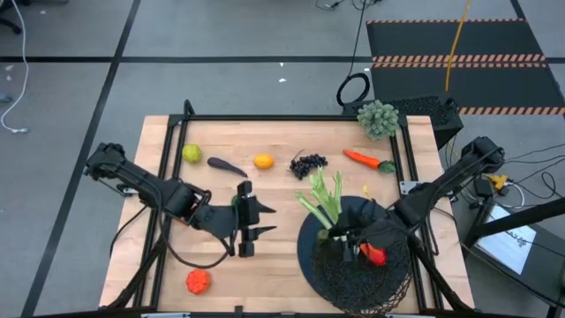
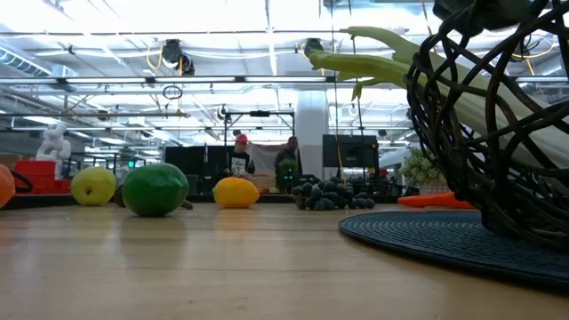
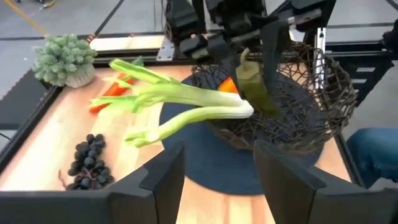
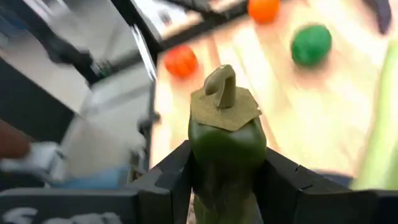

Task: Build produce basket
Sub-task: Put the green chili pepper into the wire basket, then put the carrot into the wire basket

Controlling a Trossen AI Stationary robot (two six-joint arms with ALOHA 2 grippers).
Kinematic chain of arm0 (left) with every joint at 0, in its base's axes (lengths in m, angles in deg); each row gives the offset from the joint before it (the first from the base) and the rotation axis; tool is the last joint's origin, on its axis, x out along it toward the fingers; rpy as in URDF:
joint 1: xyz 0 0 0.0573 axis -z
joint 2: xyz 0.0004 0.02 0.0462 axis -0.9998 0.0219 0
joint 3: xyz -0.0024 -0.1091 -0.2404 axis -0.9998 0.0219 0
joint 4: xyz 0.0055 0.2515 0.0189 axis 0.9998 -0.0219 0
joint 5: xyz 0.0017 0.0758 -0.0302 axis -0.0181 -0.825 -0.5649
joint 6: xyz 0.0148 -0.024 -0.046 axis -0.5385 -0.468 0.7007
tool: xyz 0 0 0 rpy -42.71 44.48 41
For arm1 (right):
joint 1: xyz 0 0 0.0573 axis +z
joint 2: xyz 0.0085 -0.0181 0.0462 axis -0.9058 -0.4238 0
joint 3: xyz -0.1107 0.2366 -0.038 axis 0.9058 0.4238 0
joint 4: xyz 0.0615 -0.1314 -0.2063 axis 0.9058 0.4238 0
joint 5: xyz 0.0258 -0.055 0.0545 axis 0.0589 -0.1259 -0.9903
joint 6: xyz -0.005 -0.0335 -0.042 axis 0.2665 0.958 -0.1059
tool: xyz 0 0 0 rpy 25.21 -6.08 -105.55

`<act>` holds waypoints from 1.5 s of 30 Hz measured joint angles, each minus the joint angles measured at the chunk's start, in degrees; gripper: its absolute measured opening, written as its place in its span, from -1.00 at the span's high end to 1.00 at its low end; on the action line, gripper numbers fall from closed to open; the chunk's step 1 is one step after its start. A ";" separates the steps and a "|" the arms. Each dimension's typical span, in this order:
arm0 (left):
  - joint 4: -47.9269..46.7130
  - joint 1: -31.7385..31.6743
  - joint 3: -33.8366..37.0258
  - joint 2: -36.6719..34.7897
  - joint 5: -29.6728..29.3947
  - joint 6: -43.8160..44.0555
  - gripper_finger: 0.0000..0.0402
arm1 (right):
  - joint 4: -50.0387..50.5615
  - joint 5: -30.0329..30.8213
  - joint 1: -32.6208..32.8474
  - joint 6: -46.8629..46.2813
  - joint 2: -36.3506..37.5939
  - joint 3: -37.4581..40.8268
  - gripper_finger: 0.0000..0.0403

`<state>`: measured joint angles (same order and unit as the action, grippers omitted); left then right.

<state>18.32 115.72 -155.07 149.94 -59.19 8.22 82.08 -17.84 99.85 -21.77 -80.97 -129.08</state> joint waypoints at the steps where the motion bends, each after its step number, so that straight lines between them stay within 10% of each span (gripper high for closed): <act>1: 0.11 0.31 0.06 0.03 -0.09 0.63 0.08 | 3.01 -0.28 -0.10 -0.08 0.00 -1.50 0.33; 19: 5.92 1.27 4.15 0.00 -2.87 5.57 0.14 | 17.11 -15.22 -1.53 -3.81 -6.14 -1.22 0.33; 45: 3.11 1.25 4.18 0.00 -4.11 0.09 0.14 | 15.81 -13.13 -0.39 3.92 -1.30 -1.21 0.00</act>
<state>21.42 116.97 -150.89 149.94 -63.30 8.31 97.88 -30.97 99.47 -17.84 -82.27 -130.28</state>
